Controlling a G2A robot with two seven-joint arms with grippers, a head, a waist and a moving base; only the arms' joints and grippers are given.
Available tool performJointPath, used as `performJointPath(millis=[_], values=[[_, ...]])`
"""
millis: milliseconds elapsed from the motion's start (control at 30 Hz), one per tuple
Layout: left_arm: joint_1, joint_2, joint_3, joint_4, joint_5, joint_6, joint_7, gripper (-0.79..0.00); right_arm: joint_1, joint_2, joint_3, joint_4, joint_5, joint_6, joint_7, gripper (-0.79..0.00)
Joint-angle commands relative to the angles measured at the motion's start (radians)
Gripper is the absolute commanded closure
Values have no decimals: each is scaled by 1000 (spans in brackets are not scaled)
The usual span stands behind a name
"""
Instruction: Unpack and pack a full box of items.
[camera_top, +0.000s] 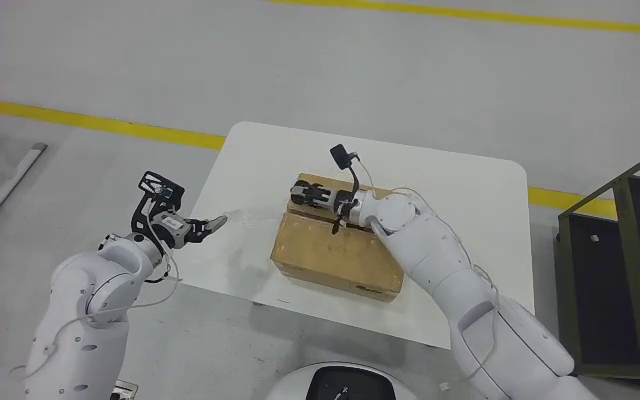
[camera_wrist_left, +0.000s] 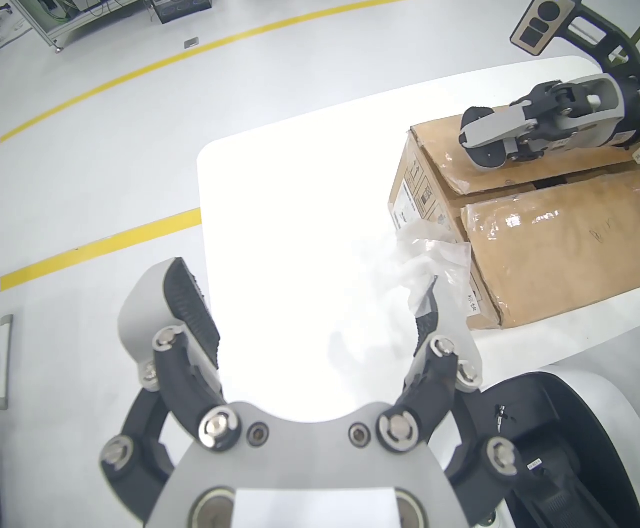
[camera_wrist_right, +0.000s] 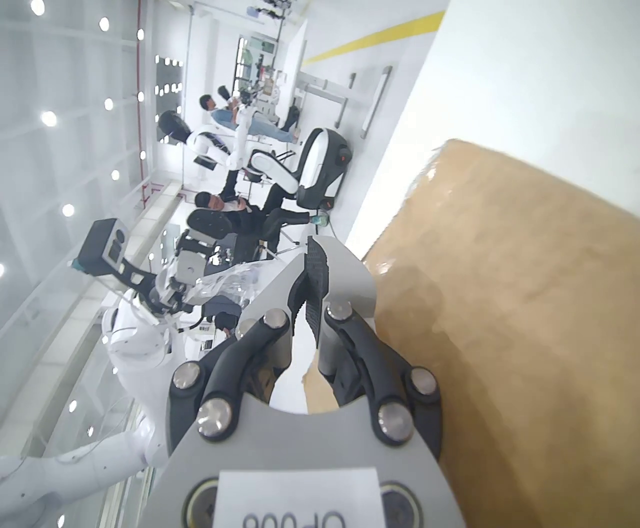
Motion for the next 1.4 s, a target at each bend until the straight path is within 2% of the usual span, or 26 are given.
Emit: performJointPath(millis=[0, 167, 433, 700, 1067, 1367], values=[[0, 0, 0, 0, 0, 0, 0, -785, -10, 5, 8, -22, 12, -11, 63, 0], [0, 0, 0, 0, 0, 0, 0, -785, -28, 14, 9, -40, -14, 28, 126, 0], [0, 0, 0, 0, 0, 0, 0, -785, -39, 6, -8, -25, -92, 130, 38, 0], [5, 0, 0, -2, -1, 10, 12, -785, -41, -3, -7, -19, -114, 150, 18, 0], [30, 7, -17, -78, -75, 26, 40, -785, -41, -11, 4, 0, -127, 153, 12, 0], [29, 12, -30, -98, -105, 40, 81, -785, -40, -16, 13, 7, -141, 155, 6, 0]])
